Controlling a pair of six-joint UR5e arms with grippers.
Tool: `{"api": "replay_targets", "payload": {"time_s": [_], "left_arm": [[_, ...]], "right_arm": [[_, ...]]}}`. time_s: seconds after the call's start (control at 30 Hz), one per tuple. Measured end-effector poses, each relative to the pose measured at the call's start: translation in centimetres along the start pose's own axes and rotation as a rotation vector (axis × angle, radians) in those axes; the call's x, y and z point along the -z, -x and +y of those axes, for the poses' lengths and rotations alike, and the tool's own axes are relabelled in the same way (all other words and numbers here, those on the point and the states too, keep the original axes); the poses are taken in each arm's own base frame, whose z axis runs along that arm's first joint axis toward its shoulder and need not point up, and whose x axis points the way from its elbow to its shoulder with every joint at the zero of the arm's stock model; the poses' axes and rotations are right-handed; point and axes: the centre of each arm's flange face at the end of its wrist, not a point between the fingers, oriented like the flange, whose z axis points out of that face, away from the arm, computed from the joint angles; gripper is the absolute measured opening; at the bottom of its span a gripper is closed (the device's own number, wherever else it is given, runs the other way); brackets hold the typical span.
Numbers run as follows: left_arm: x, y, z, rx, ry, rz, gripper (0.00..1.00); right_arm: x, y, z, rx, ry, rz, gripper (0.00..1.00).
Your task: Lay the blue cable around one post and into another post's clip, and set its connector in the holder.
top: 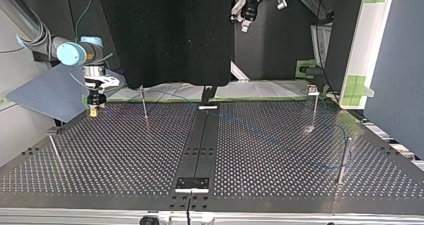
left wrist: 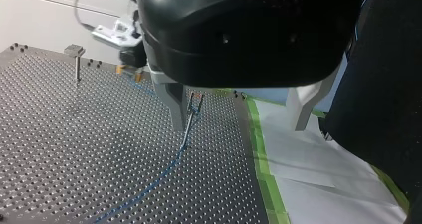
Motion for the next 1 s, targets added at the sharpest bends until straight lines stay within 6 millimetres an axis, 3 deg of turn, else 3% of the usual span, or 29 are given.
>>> {"api": "replay_targets", "payload": {"time_s": [0.4,0.73,1.0], "left_arm": [[0.1,-0.1,0.0,-0.002,-0.001,0.005,1.0],[0.2,-0.1,-0.1,-0.003,-0.003,0.008,1.0],[0.3,-0.2,-0.2,-0.006,-0.007,0.011,1.0]], "right_arm": [[-0.3,-4.9,-6.9,0.014,-0.048,0.018,0.0],[0.3,-9.2,-8.2,0.039,-0.029,0.018,0.0],[1.0,-9.5,-7.6,0.066,0.002,-0.027,0.0]]}}
